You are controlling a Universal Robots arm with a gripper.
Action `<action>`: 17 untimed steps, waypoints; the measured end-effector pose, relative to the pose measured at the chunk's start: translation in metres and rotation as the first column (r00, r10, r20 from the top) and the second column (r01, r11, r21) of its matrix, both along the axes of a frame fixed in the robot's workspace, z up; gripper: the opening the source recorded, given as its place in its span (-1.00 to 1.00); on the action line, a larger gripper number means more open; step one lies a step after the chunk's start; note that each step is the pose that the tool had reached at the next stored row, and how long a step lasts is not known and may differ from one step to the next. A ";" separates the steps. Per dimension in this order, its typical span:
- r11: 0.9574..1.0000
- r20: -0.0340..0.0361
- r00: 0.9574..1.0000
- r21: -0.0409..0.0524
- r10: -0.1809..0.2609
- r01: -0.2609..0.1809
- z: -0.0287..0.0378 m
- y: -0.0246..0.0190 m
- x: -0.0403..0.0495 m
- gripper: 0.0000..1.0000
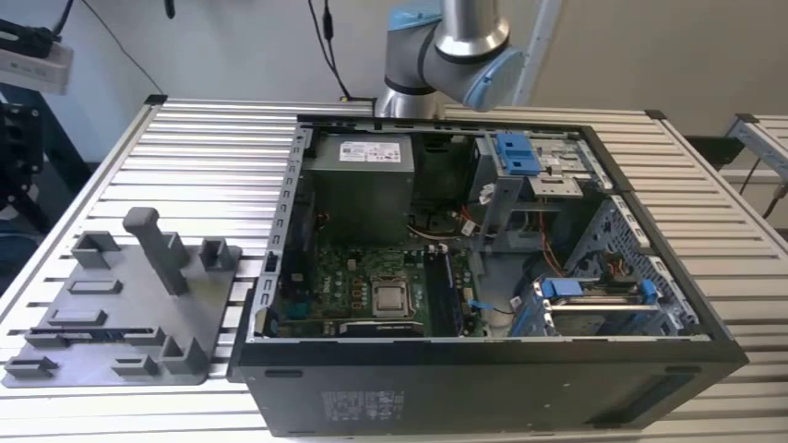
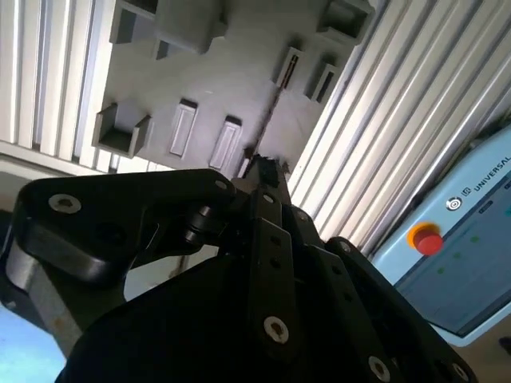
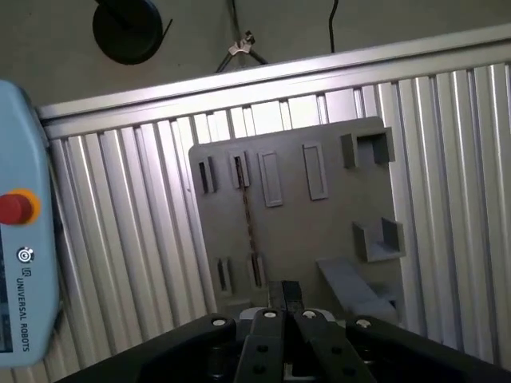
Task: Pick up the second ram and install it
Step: 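Pick up the second ram and move it above second insertion slot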
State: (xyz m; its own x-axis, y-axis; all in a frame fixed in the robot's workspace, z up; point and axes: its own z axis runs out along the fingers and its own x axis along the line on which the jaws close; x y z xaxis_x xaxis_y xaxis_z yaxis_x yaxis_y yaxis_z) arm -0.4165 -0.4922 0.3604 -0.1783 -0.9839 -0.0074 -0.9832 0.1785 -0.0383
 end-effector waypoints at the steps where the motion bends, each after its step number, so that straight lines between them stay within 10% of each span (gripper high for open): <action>1: 1.000 0.000 1.000 0.003 0.004 -0.004 -0.0002 0.0000 -0.0006 -0.79; 17: 1.000 -0.001 1.000 0.015 0.022 -0.022 -0.0008 0.0001 -0.0024 -0.65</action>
State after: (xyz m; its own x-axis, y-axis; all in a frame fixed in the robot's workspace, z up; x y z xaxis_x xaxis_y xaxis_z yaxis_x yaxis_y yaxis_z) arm -0.4189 -0.4921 0.3596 -0.1567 -0.9874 -0.0217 -0.9870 0.1573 -0.0342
